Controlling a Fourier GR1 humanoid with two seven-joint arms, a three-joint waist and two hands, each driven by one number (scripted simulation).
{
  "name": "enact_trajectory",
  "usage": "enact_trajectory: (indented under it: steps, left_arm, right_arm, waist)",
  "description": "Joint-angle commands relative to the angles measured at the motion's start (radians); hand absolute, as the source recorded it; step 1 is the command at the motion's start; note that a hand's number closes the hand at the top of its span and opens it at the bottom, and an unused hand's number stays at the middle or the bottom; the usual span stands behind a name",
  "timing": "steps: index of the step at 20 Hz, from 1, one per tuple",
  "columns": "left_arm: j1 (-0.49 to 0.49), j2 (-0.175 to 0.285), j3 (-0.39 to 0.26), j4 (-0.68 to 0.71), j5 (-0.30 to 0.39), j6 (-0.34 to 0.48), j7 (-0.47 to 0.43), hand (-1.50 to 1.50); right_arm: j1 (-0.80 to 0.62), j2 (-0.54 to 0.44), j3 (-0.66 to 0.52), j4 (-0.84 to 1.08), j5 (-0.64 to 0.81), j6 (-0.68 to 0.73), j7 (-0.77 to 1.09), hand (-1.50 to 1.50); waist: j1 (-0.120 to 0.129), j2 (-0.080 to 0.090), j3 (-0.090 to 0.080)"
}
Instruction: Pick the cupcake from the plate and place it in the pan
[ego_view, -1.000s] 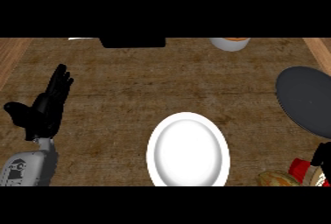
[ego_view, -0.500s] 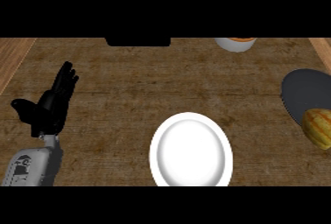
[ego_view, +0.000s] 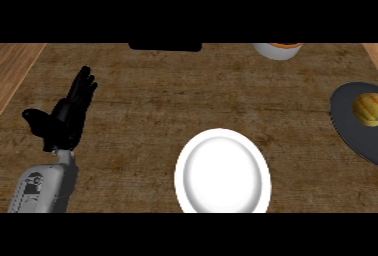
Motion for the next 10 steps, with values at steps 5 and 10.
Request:
enact_trajectory:
  steps: [5, 10]
  left_arm:
    - [-0.058, 0.005, -0.003, 0.012, -0.006, 0.004, 0.039, 0.0]
    - [-0.026, 0.014, 0.005, 0.014, 0.004, -0.018, 0.0, 0.0]
  right_arm:
    - [-0.194, -0.051, -0.036, 0.478, 0.053, -0.148, -0.21, 1.5]
    - [-0.267, -0.053, -0.017, 0.644, 0.064, -0.054, -0.199, -1.5]
  waist:
    - [0.021, 0.011, 0.004]
    - [0.026, 0.011, 0.003]
